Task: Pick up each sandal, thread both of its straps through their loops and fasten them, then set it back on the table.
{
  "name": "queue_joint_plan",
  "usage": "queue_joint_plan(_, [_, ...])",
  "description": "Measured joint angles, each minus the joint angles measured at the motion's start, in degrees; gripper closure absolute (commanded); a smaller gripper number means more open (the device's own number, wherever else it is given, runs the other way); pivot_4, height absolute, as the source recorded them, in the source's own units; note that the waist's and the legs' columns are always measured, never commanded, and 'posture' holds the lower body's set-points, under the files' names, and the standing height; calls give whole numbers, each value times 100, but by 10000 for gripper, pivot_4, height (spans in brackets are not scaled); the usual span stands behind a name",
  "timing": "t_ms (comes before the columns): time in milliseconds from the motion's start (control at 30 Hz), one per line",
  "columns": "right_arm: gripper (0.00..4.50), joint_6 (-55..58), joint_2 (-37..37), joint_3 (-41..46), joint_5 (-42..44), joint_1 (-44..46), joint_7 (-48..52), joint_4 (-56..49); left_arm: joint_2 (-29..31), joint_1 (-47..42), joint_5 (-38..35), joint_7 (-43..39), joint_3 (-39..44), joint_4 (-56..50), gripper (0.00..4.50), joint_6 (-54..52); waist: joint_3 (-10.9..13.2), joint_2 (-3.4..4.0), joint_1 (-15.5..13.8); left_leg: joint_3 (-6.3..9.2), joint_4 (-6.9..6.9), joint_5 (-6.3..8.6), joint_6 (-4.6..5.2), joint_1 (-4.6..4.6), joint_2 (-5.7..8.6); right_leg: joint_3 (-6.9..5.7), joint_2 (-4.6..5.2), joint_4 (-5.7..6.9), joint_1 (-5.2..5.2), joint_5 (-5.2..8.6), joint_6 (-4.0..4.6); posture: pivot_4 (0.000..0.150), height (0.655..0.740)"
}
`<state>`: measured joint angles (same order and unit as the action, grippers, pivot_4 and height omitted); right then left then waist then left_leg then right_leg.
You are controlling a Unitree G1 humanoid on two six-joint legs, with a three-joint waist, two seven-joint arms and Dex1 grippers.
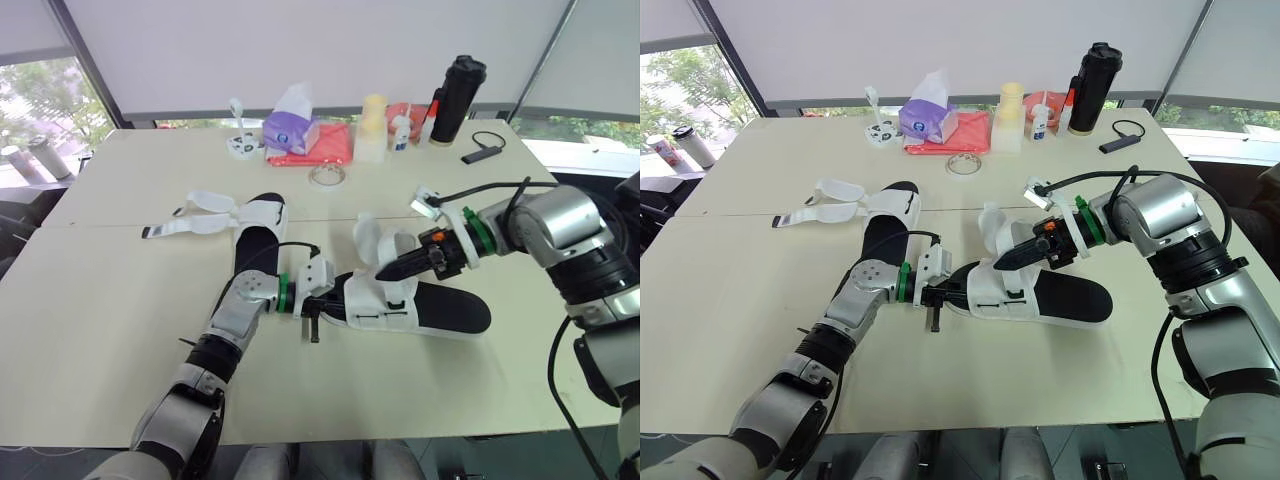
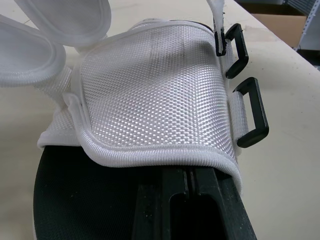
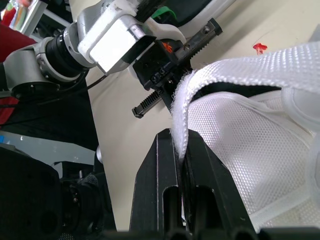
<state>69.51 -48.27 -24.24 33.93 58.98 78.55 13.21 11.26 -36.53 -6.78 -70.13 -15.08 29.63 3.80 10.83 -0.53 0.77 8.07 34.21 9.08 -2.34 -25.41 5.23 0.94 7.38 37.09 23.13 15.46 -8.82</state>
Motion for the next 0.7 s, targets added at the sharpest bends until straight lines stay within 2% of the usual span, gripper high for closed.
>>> queue_joint_plan(700, [44415, 280, 101, 230, 14, -204, -46, -189, 2, -1, 4, 8, -3, 1, 45000, 6, 0, 0, 0, -1, 0, 0, 0, 1, 0, 1, 0, 2, 0, 0, 0, 1500, 7296])
